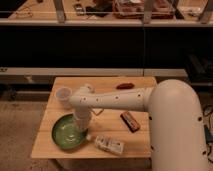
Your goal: Push the ceramic bowl across the table
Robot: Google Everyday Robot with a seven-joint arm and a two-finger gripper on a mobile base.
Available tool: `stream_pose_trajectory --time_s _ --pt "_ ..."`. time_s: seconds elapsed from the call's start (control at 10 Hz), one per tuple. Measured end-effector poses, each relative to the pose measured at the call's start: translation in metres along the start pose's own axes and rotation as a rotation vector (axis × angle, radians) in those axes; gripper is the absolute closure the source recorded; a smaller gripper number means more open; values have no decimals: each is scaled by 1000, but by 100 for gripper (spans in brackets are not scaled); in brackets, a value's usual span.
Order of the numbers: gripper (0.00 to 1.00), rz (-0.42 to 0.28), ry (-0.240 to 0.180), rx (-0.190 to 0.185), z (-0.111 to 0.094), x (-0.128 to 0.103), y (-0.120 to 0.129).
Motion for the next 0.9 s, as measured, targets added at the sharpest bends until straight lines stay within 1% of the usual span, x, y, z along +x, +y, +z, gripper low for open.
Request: stream_pose_trajectory --time_s 0.3,0.5,0.7,0.9 --pt "100 43 -17 -16 -3 -9 22" --pt "100 57 -18 -19 -6 -13 31" --pt "100 78 -15 -12 -9 -17 44" --pt "100 108 -8 -3 -10 -20 63"
